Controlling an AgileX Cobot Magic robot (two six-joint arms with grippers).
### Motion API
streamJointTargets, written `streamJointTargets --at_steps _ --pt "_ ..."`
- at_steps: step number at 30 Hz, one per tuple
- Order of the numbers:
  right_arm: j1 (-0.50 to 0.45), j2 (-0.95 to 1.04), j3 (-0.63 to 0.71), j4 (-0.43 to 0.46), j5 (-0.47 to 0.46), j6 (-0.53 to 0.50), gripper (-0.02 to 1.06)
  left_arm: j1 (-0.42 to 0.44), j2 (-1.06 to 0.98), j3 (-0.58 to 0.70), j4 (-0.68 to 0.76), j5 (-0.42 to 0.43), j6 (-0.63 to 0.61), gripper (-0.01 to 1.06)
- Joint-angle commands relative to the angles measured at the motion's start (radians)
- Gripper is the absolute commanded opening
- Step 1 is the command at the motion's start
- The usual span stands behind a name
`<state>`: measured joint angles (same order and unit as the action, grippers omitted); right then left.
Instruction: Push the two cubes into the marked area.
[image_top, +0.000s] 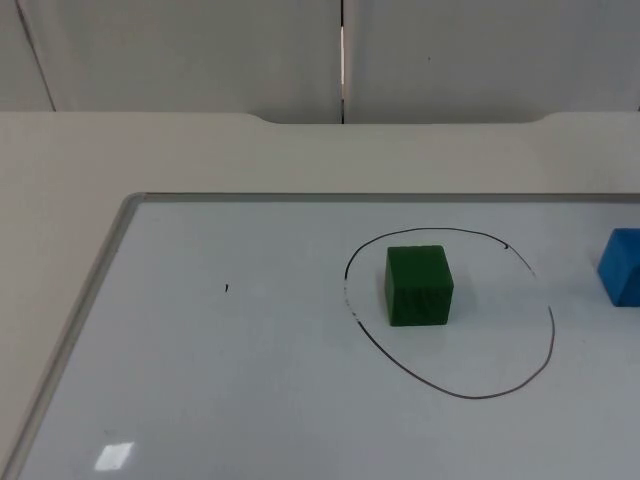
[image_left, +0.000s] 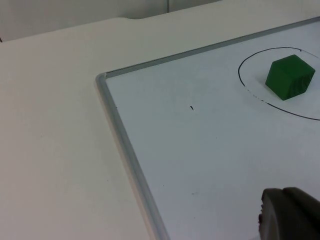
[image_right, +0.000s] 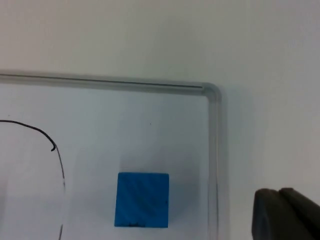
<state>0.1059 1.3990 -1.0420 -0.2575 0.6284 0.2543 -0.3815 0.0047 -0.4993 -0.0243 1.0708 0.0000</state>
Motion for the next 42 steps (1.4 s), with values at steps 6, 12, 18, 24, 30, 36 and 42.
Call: streamJointTargets --at_steps 6,12,18,24,30,36,42 --pt "-0.006 0.095 -0.074 -0.009 -0.003 -0.039 0.0 0.003 -0.005 0.005 -0.005 0.003 0.006 0.0" --pt "-0.022 0.174 -0.115 0.009 0.007 -0.057 0.0 0.003 -0.005 0.005 -0.001 0.003 0.006 0.0" --pt "-0.074 0.226 -0.115 0.04 0.002 -0.088 0.0 0.003 -0.005 0.005 -0.001 0.003 0.006 0.0" --pt "-0.088 0.307 -0.115 0.114 -0.006 -0.179 0.0 0.003 -0.005 0.005 -0.001 0.003 0.006 0.0" --pt "-0.088 0.39 -0.115 0.114 -0.011 -0.218 0.0 0.003 -0.005 0.005 0.001 0.003 0.0 0.0" --pt "-0.088 0.482 -0.119 0.114 -0.046 -0.225 0.0 0.003 -0.005 0.005 0.001 0.003 0.0 0.0" --pt "-0.088 0.576 -0.196 0.187 0.009 -0.313 0.0 0.003 -0.005 0.005 0.001 0.003 0.0 0.0"
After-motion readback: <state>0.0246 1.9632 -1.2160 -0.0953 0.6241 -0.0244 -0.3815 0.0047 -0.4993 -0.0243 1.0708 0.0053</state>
